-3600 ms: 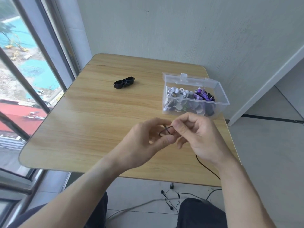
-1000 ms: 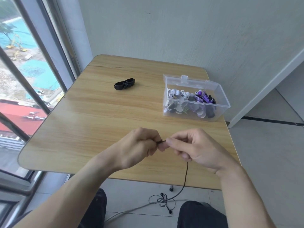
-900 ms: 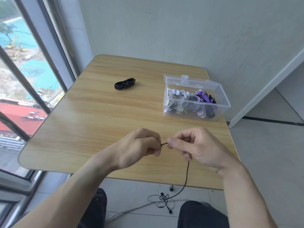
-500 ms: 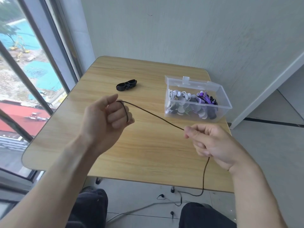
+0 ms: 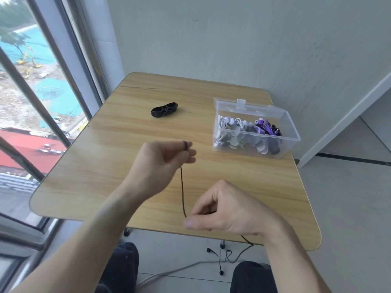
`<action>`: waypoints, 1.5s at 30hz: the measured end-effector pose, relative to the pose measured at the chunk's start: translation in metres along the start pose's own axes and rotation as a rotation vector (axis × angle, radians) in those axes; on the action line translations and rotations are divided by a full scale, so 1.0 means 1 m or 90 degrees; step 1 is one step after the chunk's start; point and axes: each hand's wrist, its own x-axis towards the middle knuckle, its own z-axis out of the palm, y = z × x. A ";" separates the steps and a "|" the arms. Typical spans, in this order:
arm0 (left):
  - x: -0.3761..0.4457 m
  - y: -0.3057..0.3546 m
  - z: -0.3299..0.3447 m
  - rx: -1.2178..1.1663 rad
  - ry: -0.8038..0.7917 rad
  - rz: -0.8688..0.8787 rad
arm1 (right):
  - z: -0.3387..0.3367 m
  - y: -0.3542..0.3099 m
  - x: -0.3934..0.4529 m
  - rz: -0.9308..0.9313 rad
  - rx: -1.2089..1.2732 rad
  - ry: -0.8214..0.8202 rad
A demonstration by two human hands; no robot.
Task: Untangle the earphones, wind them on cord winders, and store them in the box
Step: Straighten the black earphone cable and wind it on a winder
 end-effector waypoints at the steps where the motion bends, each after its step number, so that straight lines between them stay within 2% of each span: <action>1: -0.003 -0.002 0.003 0.084 -0.038 0.028 | -0.001 -0.002 -0.001 -0.022 0.020 -0.001; 3: -0.008 -0.002 0.009 0.220 -0.101 0.085 | -0.004 -0.004 -0.003 -0.091 0.098 0.046; 5: -0.011 0.001 0.011 0.254 -0.153 0.109 | -0.013 -0.002 -0.005 -0.172 0.204 0.152; 8: -0.013 0.012 0.011 0.078 -0.251 0.022 | -0.030 0.003 -0.010 -0.202 0.287 0.320; 10: -0.011 0.019 0.006 -0.039 -0.276 -0.036 | -0.037 0.007 -0.012 -0.168 0.251 0.413; 12: -0.010 0.022 0.003 -0.119 -0.285 -0.075 | -0.039 0.010 -0.011 -0.140 0.192 0.453; 14: -0.010 0.023 0.004 -0.216 -0.243 -0.113 | -0.037 0.012 -0.009 -0.114 0.124 0.447; 17: -0.007 0.023 0.005 -0.428 -0.095 -0.208 | -0.032 0.015 -0.007 -0.035 0.060 0.352; 21: 0.001 0.023 -0.010 -0.546 0.079 -0.148 | -0.025 0.015 -0.002 0.017 0.026 0.258; 24: 0.006 0.019 -0.019 -0.484 0.177 -0.101 | -0.021 0.010 -0.001 0.025 -0.033 0.193; 27: 0.005 0.014 -0.014 -0.240 0.229 -0.087 | -0.016 0.004 -0.002 -0.001 -0.006 0.131; 29: 0.001 0.011 -0.007 -0.097 0.161 -0.080 | -0.013 -0.001 -0.003 -0.031 0.025 0.076; 32: -0.007 0.009 0.001 0.066 -0.027 -0.020 | -0.013 -0.006 -0.005 -0.089 0.122 0.028; 34: -0.011 0.009 0.003 0.136 -0.133 0.016 | -0.019 -0.006 -0.008 -0.128 0.233 0.053; 36: -0.012 0.011 0.004 0.151 -0.181 0.000 | -0.030 -0.002 -0.012 -0.141 0.328 0.124; 40: -0.009 0.019 0.001 -0.017 -0.228 -0.063 | -0.046 0.010 -0.018 -0.070 0.303 0.249; 42: -0.008 0.019 0.000 -0.157 -0.268 -0.063 | -0.046 0.012 -0.019 -0.062 0.272 0.244; 45: -0.007 0.014 -0.004 -0.444 -0.267 -0.077 | -0.044 0.013 -0.021 -0.052 0.240 0.177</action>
